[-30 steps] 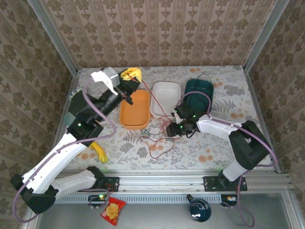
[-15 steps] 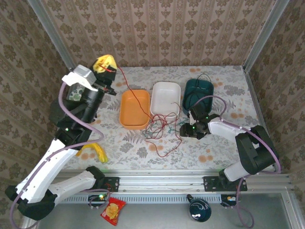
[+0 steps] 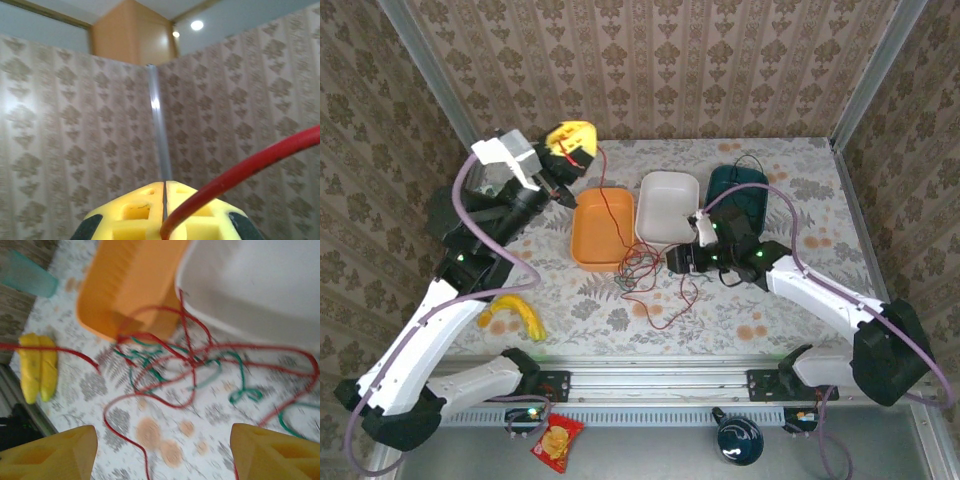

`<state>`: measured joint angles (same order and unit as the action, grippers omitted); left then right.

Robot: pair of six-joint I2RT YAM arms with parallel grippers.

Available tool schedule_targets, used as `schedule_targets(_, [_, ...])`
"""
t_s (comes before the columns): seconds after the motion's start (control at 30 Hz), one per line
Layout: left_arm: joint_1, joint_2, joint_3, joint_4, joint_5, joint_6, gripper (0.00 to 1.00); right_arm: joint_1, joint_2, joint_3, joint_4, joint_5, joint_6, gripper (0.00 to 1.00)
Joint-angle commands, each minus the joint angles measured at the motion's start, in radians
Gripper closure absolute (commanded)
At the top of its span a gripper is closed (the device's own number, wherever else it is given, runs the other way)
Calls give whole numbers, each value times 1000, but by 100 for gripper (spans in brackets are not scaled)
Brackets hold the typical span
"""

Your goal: Untangle the cables

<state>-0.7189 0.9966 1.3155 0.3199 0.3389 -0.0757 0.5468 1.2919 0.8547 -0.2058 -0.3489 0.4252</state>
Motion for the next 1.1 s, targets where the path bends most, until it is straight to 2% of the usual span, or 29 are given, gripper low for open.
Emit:
schedule_targets(0.0, [-14, -15, 13, 37, 151, -55, 100, 19, 67, 78, 26, -19, -1, 29])
schedule_targets(0.2, [-16, 0, 45, 126, 256, -107, 100, 49, 228, 163, 47, 45, 39, 29])
schedule_targets(0.4, [-14, -5, 87, 225, 285, -130, 100, 90, 402, 306, -125, 167, -3, 31])
schedule_targets(0.5, [-13, -28, 87, 252, 240, -108, 100, 93, 430, 302, -175, 206, -3, 33])
schedule_targets(0.67, [-3, -72, 49, 325, 97, -76, 100, 93, 419, 254, -208, 279, 3, 35])
schedule_targets(0.77, [19, -91, 7, 429, 4, -98, 100, 90, 417, 241, -237, 301, 6, 37])
schedule_targets(0.9, [68, -104, -18, 497, -56, -144, 100, 71, 402, 203, -258, 318, 16, 39])
schedule_targets(0.97, [85, -118, -17, 486, -74, -126, 100, 51, 384, 178, -259, 311, 29, 39])
schedule_targets(1.07, [88, -120, 34, 356, -171, -74, 100, 26, 337, 134, -229, 280, 35, 40])
